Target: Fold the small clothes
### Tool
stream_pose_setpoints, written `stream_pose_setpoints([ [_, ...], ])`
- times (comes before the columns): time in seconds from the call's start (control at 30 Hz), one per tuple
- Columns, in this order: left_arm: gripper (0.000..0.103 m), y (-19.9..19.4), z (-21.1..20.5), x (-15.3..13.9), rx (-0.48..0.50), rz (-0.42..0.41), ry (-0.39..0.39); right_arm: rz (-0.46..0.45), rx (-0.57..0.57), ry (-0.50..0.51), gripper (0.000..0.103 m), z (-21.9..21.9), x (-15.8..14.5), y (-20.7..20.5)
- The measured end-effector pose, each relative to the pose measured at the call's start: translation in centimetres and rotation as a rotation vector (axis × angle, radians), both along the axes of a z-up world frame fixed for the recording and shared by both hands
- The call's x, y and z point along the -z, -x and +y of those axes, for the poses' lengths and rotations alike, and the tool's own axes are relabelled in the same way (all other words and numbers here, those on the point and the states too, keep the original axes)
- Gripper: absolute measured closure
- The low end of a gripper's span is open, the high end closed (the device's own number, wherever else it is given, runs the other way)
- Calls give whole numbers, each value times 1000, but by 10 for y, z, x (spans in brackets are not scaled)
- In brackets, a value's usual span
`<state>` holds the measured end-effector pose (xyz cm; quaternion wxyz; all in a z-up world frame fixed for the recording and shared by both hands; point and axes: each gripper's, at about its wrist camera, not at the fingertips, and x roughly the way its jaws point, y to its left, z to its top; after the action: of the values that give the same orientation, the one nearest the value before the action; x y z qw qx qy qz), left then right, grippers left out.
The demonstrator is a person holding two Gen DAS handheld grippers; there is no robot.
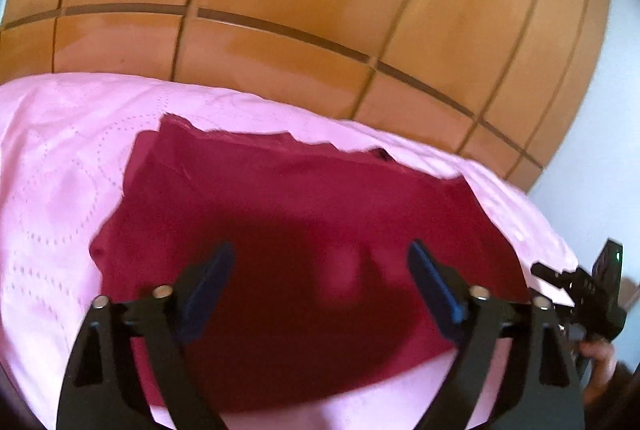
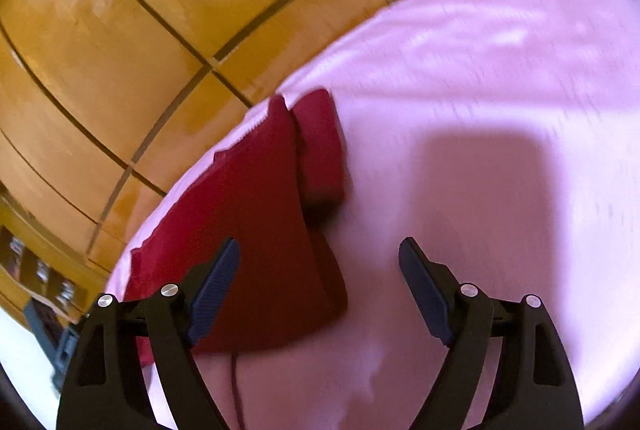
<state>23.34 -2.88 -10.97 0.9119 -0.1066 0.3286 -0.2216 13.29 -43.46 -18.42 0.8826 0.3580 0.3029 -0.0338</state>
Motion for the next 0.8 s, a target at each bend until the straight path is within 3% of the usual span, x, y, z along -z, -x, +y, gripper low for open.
stream_pose_setpoints([
  [0.13, 28, 19, -10, 10, 37, -14, -44, 4, -24, -36, 22, 11, 4, 10],
  [0.3, 40, 19, -18, 30, 67, 38, -88, 4, -110, -73, 19, 32, 6, 1],
  [0.43, 40, 18, -18, 37, 72, 45, -85, 2, -109, -76, 19, 35, 8, -9],
  [0.8, 38, 22, -18, 39, 72, 46, -82, -48, -3, -211, 20, 8, 12, -58],
])
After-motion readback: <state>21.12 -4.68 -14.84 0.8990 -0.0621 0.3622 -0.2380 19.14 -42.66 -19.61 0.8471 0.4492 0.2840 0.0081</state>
